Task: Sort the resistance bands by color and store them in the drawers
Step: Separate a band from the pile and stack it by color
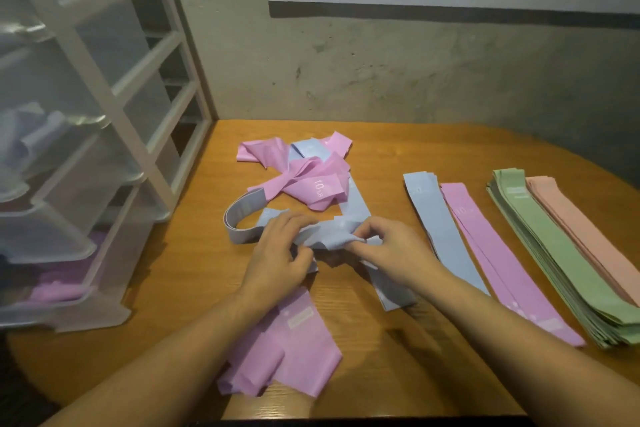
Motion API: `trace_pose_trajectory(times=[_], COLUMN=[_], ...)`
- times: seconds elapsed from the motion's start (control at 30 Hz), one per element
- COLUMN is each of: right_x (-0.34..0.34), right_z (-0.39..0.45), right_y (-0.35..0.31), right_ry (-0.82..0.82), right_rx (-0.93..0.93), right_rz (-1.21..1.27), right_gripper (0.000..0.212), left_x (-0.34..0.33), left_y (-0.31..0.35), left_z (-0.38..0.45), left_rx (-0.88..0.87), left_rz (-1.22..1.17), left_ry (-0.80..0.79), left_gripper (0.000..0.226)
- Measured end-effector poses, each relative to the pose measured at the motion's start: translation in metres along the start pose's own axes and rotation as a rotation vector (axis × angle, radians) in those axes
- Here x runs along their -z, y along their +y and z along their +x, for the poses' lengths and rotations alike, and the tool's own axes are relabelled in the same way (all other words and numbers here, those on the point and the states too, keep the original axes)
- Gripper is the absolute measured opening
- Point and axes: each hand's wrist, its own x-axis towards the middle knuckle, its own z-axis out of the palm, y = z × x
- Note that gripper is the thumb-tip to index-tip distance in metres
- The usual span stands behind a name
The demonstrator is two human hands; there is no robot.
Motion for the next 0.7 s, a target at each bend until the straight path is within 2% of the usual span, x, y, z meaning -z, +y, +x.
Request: trace_pose_trajectory(times=[0.13,0.27,0.43,0.5,0.7], right_x=[0.009,0.017,0.027,0.033,0.056], right_z=[0.003,0.001,-0.008,-0.011,-0.028], right_y=[-0.006,-0.017,-0.022,-0.020,-0.016], right_ry=[-0.032,-0.050,-0.034,-0.039,-0.040], right_rx=[0.009,0.053,0.095,0.096,0.143], right_rz=[0.205,0.353,0.299,0.272,0.248], right_gripper=[0.008,0.007,0.010,0.013,0.022], left_x=[0.007,0.011,0.012,0.011,0.009], left_y=[0.012,0.013,0.017,0.022,0.032], left_z=[0.008,0.019,0.024,0.025,0.030], left_rx=[-0.062,-0.041,0.038,0.049,0.035], left_rz=[0.014,-0.029,-0.146,-0.162,-0.095], left_ry=[-0.047,-0.014,0.018,0.023,-0.003], left_gripper=[0.052,0.039,0.028,0.033,0.026])
